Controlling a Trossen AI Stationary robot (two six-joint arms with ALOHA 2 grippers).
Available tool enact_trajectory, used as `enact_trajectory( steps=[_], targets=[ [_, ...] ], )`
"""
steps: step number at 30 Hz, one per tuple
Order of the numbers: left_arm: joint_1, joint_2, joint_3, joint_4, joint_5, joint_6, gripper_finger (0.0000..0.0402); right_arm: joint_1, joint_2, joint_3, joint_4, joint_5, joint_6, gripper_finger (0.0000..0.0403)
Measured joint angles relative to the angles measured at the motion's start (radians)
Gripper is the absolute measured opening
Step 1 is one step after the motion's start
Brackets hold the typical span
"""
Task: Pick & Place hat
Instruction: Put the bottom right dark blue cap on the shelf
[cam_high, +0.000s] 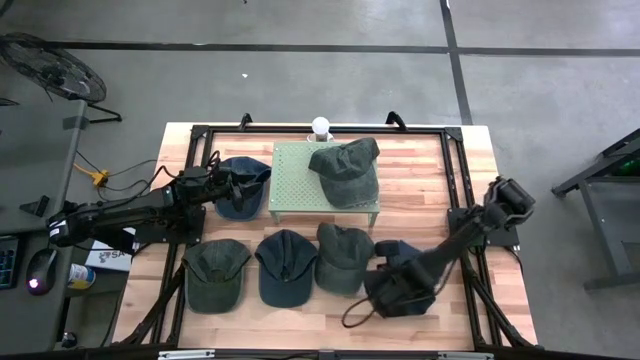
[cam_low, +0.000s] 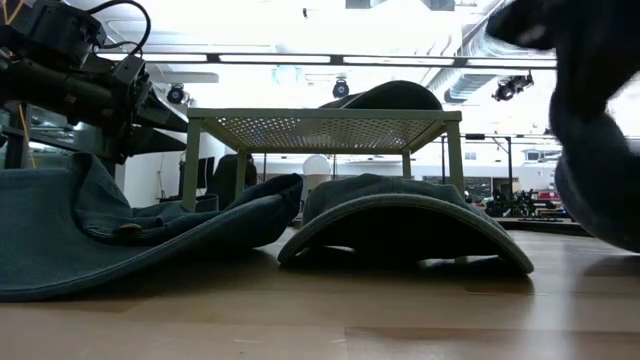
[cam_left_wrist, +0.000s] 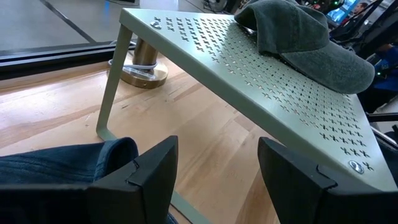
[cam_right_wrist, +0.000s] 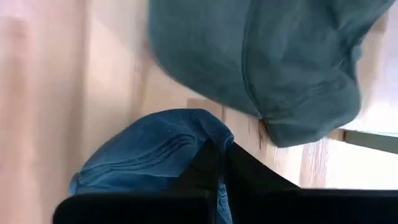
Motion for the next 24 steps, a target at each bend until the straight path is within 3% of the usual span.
enact_trajectory(
  steps=[12,16,24],
  targets=[
    [0.000,0.000,0.000,0.000,0.000,0.000,0.0218,0.160,-0.220,0.000,0.023,0.322,0.016,0.0001],
    [0.000,0.000,0.000,0.000,0.000,0.000,0.0218,0.182,-0.285,0.000,0.077,0.406,-0.084,0.0000],
    [0.000,0.000,0.000,0.000,0.000,0.000,0.0218,0.177,-0.364,0.000,0.228,0.472,-0.392,0.0000]
  ],
)
